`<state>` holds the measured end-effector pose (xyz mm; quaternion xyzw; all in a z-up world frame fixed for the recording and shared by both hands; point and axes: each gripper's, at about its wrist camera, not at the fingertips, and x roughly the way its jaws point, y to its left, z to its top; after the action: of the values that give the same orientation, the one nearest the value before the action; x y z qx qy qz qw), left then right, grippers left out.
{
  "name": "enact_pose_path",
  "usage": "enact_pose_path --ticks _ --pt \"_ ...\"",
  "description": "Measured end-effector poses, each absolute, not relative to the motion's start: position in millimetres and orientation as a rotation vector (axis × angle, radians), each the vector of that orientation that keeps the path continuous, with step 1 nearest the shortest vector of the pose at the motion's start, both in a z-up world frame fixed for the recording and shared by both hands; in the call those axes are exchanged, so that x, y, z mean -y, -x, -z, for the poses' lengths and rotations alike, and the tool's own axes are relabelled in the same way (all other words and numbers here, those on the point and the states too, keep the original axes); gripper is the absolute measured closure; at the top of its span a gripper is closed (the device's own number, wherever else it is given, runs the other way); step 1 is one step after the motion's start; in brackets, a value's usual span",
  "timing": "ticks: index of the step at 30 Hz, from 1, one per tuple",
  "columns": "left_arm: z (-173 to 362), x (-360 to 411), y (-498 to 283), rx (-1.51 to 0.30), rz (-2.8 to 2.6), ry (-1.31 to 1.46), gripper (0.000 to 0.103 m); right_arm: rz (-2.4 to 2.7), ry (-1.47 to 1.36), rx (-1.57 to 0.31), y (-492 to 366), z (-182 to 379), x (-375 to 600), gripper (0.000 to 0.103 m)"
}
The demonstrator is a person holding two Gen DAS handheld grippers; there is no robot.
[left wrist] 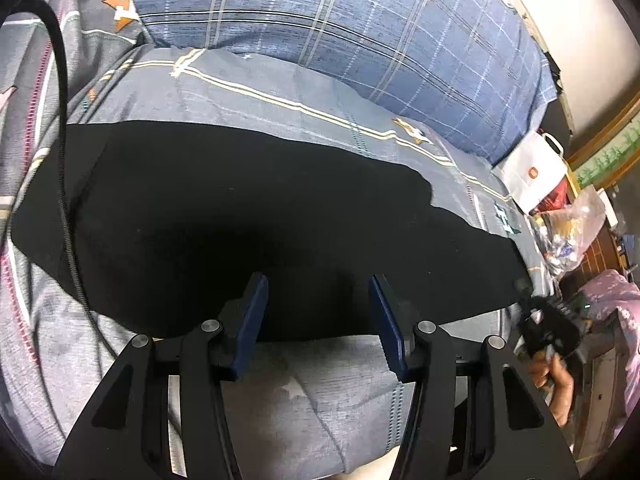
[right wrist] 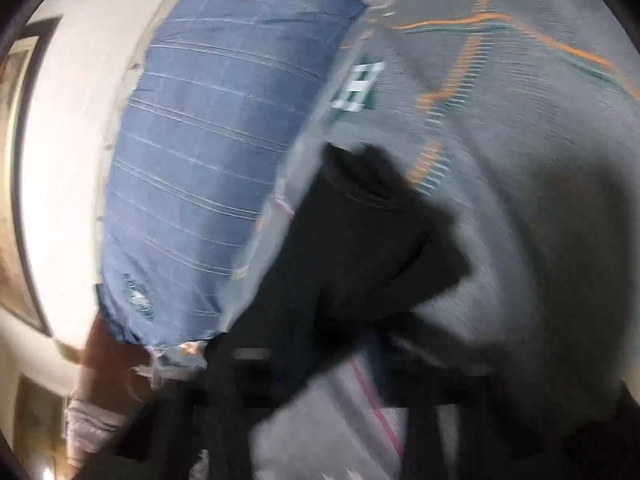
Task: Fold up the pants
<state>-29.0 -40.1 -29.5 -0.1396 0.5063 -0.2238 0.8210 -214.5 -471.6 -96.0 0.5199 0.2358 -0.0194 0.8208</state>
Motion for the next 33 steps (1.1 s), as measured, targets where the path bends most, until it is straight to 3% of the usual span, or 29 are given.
enact_pose_path --ticks 4,9,18,19,22,33 --pt "24.2 35.1 27.4 -1.044 0.441 0.268 0.051 0.068 -0.896 -0.493 216.8 55.7 463.8 0.095" --pt "35.4 37.8 19.8 -1.044 0.391 0.22 0.051 0.204 -0.788 -0.704 211.5 79.5 456.3 0.094" --pt "34.1 44.2 20.1 -1.017 0.367 0.124 0.051 0.307 -0.611 -0.608 237.8 18.9 443.0 0.068" --pt "32.7 44.2 20.8 -1.011 0.359 0.117 0.05 0.282 -0.598 -0.595 236.3 13.2 437.8 0.064" --pt "28.9 39.2 21.4 -0.999 0.352 0.13 0.027 0.17 -0.597 -0.567 228.3 6.4 423.0 0.06" --pt "39.5 17.9 13.0 -1.013 0.296 0.128 0.026 -0.111 -0.553 -0.741 148.6 51.9 346.8 0.059"
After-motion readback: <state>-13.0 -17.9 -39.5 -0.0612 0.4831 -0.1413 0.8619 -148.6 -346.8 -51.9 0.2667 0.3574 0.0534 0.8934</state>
